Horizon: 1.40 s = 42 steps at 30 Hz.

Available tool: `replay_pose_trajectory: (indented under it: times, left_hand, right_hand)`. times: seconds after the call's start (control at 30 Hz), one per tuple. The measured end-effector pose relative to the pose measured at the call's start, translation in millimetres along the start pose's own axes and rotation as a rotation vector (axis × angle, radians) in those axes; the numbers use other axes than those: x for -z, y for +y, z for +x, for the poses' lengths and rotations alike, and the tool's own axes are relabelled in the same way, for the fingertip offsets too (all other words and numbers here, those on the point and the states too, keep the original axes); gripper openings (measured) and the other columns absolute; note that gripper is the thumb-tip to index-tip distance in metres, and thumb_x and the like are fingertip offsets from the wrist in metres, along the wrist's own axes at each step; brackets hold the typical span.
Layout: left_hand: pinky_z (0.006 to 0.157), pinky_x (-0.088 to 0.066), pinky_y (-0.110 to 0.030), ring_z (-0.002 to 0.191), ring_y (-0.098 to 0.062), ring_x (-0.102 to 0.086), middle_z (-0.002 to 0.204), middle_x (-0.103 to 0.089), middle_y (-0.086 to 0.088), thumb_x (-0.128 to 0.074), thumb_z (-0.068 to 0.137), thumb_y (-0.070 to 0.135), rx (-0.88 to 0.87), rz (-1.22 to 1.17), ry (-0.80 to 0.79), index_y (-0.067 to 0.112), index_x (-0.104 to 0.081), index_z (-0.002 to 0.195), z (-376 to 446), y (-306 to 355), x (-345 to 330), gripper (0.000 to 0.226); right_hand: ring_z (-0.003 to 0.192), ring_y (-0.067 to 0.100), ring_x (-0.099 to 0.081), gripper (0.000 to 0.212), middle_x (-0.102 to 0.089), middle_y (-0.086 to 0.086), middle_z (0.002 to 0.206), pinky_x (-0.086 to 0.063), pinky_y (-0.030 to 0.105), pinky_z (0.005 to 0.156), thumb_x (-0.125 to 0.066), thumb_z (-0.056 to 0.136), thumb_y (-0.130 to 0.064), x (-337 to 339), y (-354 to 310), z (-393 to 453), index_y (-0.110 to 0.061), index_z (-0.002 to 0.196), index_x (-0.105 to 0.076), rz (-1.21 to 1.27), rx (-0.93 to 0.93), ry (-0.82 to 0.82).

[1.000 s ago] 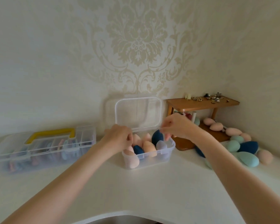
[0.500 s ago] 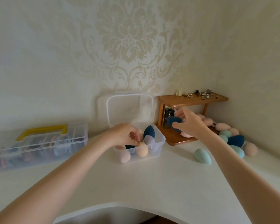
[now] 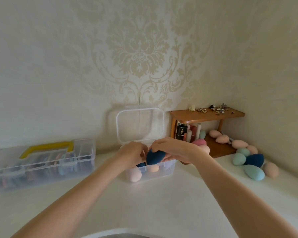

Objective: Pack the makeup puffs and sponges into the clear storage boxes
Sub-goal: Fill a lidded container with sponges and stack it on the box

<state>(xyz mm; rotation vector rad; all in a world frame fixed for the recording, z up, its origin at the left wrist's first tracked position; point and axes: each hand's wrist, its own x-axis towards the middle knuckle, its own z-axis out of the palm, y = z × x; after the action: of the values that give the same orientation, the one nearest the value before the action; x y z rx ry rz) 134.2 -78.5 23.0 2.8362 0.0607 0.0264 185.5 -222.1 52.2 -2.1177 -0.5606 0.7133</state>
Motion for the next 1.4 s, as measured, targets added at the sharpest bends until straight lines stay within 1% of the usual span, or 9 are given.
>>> replay_pose_trajectory:
  times: [0.13,0.27,0.43,0.5,0.7,0.87,1.1,1.27,1.4]
  left_hand:
    - [0.073,-0.042,-0.029,0.091,-0.027,-0.061,0.083,-0.059,-0.001,-0.049,0.087,0.015,0.030,0.030,0.076,0.013,-0.065,0.094,1,-2,-3,0.017]
    - [0.076,-0.045,-0.028,0.090,-0.022,-0.061,0.104,-0.068,-0.005,-0.053,0.086,0.014,0.046,-0.060,0.087,0.013,-0.067,0.098,3,-2,0,0.018]
    - [0.063,-0.041,-0.025,0.085,-0.025,-0.060,0.089,-0.067,-0.006,-0.054,0.082,0.015,0.089,0.041,-0.031,0.012,-0.068,0.089,-4,-9,13,0.015]
    - [0.056,-0.036,-0.024,0.076,-0.023,-0.053,0.077,-0.059,-0.005,-0.053,0.081,0.019,0.111,0.116,-0.102,0.012,-0.063,0.081,-6,-8,13,0.012]
    - [0.048,-0.033,-0.018,0.078,-0.022,-0.055,0.096,-0.070,-0.004,-0.054,0.083,0.019,0.071,0.164,-0.110,0.016,-0.067,0.098,-6,-5,13,0.020]
    - [0.048,-0.025,-0.013,0.074,-0.015,-0.046,0.100,-0.070,-0.002,-0.052,0.084,0.020,0.037,0.187,-0.058,0.014,-0.066,0.093,-12,-4,11,0.018]
    - [0.075,-0.047,-0.025,0.094,-0.018,-0.062,0.102,-0.071,0.001,-0.050,0.086,0.017,0.051,-0.128,0.033,0.020,-0.071,0.091,-22,-4,22,0.021]
    - [0.068,-0.044,-0.020,0.084,-0.013,-0.056,0.089,-0.064,0.003,-0.050,0.087,0.014,-0.017,-0.156,0.053,0.016,-0.069,0.096,-22,14,25,0.022]
    - [0.090,-0.047,-0.033,0.101,-0.020,-0.061,0.112,-0.068,0.003,-0.044,0.089,0.017,-0.031,-0.088,-0.042,0.016,-0.070,0.097,-17,22,16,0.027]
  right_hand:
    - [0.084,0.023,-0.051,0.028,-0.057,0.011,0.104,-0.038,0.027,0.074,-0.048,0.091,-0.017,-7,-10,0,-0.005,0.114,-0.058,-0.216,-0.010,-0.107]
    - [0.086,0.020,-0.054,0.035,-0.060,0.008,0.101,-0.040,0.023,0.070,-0.056,0.091,-0.026,-9,-13,3,-0.007,0.121,-0.053,-0.427,-0.021,-0.056]
    - [0.081,0.020,-0.050,0.042,-0.056,0.008,0.089,-0.039,0.022,0.066,-0.070,0.080,-0.032,-28,-7,14,-0.001,0.107,-0.064,-0.592,0.096,0.089]
    - [0.080,0.020,-0.052,0.041,-0.058,0.010,0.087,-0.041,0.025,0.068,-0.069,0.081,-0.031,-36,-7,14,0.000,0.106,-0.065,-0.641,0.136,0.103]
    - [0.099,0.024,-0.058,0.044,-0.064,0.011,0.115,-0.042,0.023,0.077,-0.061,0.087,-0.038,-22,-22,3,-0.007,0.118,-0.063,-0.754,0.122,-0.015]
    - [0.081,0.021,-0.055,0.031,-0.058,0.004,0.080,-0.048,0.027,0.080,-0.068,0.080,-0.023,-38,-23,14,-0.003,0.102,-0.062,-0.897,0.109,0.032]
    - [0.080,0.021,-0.052,0.028,-0.054,0.000,0.071,-0.041,0.027,0.076,-0.063,0.083,-0.033,-40,-22,17,-0.007,0.092,-0.058,-0.913,0.098,0.066]
    - [0.073,0.011,-0.056,0.040,-0.072,0.015,0.102,-0.047,0.017,0.078,-0.065,0.084,-0.033,-6,-24,-5,-0.002,0.109,-0.068,-0.578,0.022,-0.034]
    - [0.084,0.019,-0.063,0.029,-0.073,0.011,0.099,-0.051,0.031,0.091,-0.060,0.088,-0.020,37,-7,-25,0.000,0.108,-0.066,-0.789,0.003,0.330]
